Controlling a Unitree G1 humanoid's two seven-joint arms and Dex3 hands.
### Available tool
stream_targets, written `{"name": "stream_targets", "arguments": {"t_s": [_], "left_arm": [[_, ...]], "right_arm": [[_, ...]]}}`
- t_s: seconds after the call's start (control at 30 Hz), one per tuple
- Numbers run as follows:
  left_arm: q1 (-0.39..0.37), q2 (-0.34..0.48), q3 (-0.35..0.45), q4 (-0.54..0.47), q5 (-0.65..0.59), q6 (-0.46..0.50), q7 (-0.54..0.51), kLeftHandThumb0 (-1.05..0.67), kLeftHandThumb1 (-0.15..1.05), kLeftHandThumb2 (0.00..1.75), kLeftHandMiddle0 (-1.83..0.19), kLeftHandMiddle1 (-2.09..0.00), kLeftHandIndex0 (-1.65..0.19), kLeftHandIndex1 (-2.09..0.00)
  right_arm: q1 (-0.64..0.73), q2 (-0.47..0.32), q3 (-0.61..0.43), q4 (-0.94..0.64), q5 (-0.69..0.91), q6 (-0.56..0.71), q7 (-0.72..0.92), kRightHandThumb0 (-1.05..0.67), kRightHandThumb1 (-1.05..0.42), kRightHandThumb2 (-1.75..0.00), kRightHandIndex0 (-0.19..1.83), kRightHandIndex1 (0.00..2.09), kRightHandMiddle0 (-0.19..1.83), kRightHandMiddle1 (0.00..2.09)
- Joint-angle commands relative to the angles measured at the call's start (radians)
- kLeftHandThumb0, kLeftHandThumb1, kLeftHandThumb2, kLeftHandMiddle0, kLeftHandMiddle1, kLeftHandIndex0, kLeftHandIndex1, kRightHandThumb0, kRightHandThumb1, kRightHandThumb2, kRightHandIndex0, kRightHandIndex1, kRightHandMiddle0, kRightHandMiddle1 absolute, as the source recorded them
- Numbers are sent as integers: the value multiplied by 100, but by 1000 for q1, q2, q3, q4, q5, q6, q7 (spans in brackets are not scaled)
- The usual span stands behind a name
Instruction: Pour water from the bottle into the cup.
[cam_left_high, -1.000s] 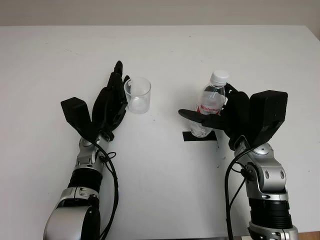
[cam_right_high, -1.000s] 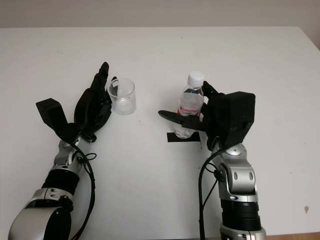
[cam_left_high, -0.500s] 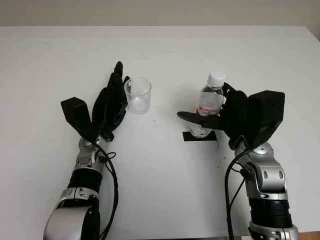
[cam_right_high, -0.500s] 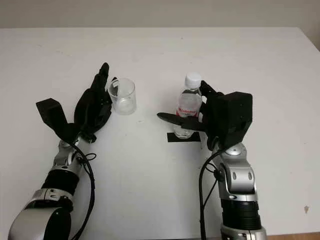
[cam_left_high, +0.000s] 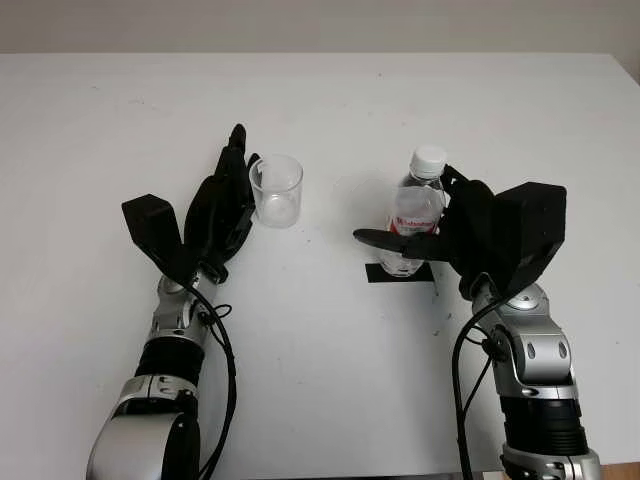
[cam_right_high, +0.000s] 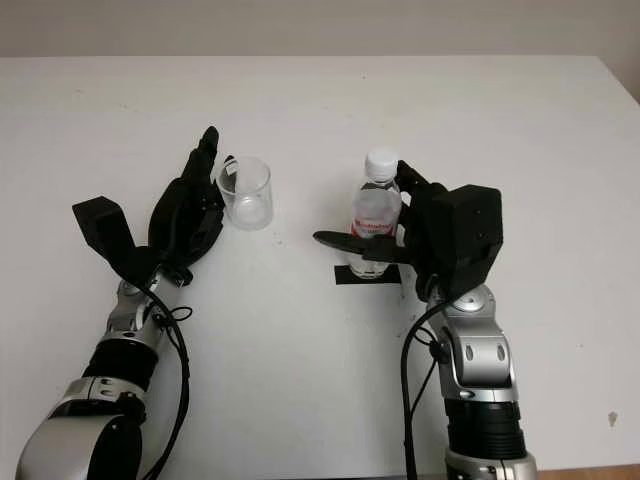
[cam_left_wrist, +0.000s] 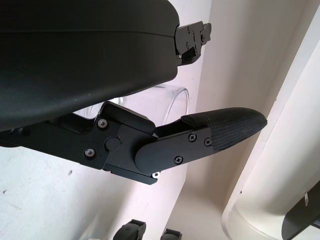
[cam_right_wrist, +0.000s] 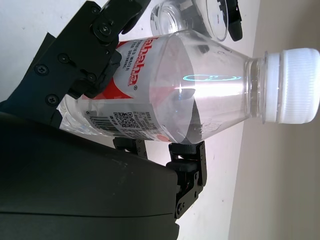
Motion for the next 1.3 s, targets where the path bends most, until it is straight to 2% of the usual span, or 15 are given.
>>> {"name": "stream_targets", "arguments": {"t_s": [0.0, 0.03, 0.1, 0.17, 0.2, 0.27, 0.37, 0.43, 0.47, 0.6, 0.73, 0.9, 1.03, 1.13, 1.27], "left_arm": [[47, 7, -1, 26, 3, 10, 1, -83, 105, 70, 19, 0, 19, 0], [47, 7, 0, 26, 3, 11, 2, -83, 105, 70, 19, 0, 19, 0], [48, 6, 0, 23, 3, 13, 6, -83, 105, 70, 19, 0, 19, 0], [47, 7, 0, 24, 2, 11, 3, -83, 105, 69, 19, 0, 19, 0], [47, 7, 0, 25, 4, 9, 3, -83, 105, 69, 19, 0, 19, 0], [45, 8, 0, 28, 3, 9, 1, -83, 105, 70, 19, 0, 19, 0], [44, 9, 0, 28, 5, 12, 6, -83, 105, 69, 19, 0, 19, 0], [44, 10, 0, 27, 2, 12, 4, -84, 105, 69, 19, 0, 19, 0], [44, 10, -1, 27, 2, 11, 2, -84, 105, 69, 19, 0, 19, 0], [44, 12, -1, 28, 1, 9, -4, -83, 105, 69, 19, 0, 19, 0], [40, 13, 3, 33, -3, 10, -9, -83, 105, 69, 19, 0, 19, 0], [38, 13, 0, 36, 0, 9, -4, -83, 105, 69, 19, 0, 19, 0], [36, 13, 0, 39, 0, 8, -5, -83, 105, 70, 19, 0, 19, 0], [37, 14, 0, 40, 1, 4, -7, -83, 105, 70, 19, 0, 19, 0], [36, 14, -1, 42, 0, 2, -10, -83, 105, 70, 19, 0, 19, 0]], "right_arm": [[34, -17, 11, 9, -10, 2, 7, -45, -102, -6, 75, 209, 57, 209], [36, -21, 14, 7, -16, 5, 7, -46, -102, -6, 66, 209, 48, 209], [40, -27, 19, 1, -25, 9, 5, -51, -98, -5, 29, 209, 21, 209], [47, -41, 27, -12, -37, 25, 12, -52, -96, -5, 9, 207, 5, 208], [51, -56, 37, -24, -49, 42, 20, -55, -95, -5, -7, 165, -7, 193], [56, -79, 55, -43, -69, 66, 36, -59, -94, -5, -16, 137, -15, 166], [60, -95, 66, -65, -78, 96, 54, -61, -93, -5, -19, 121, -18, 136], [65, -102, 71, -81, -81, 118, 64, -61, -92, -5, -17, 101, -15, 104], [69, -102, 68, -87, -78, 126, 67, -60, -92, -5, -16, 96, -13, 97], [85, -98, 55, -102, -66, 133, 72, -65, -94, -5, -7, 52, -7, 59], [101, -99, 50, -123, -62, 144, 72, -69, -95, -5, 1, 24, 1, 28], [117, -93, 30, -133, -34, 140, 75, -72, -93, -5, -4, 12, 0, 18], [143, -85, 14, -126, -17, 72, 72, -76, -90, -4, -15, 5, -8, 11], [166, -116, 32, -101, -49, -38, 83, -83, -90, -5, -19, 1, -17, 3], [184, -138, 48, -50, -128, -190, 50, -98, -91, -5, -19, 0, -19, 0]]}}
